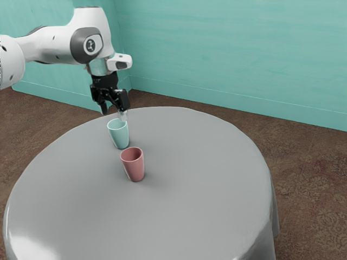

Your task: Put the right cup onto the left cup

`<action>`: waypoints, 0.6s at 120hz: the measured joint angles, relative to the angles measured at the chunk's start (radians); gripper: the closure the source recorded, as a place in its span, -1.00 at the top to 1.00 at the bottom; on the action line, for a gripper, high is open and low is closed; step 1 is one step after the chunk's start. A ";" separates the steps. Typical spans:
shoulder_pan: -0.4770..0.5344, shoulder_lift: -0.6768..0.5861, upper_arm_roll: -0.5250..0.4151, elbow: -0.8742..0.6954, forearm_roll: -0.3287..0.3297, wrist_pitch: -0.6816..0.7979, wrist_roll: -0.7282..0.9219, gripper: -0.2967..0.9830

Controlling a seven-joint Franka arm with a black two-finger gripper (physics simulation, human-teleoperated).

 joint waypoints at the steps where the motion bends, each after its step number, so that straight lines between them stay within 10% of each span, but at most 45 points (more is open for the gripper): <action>1: 0.000 0.000 0.000 -0.007 -0.002 0.004 0.000 0.54; 72: -0.033 0.070 -0.030 -0.161 -0.022 0.236 -0.013 0.54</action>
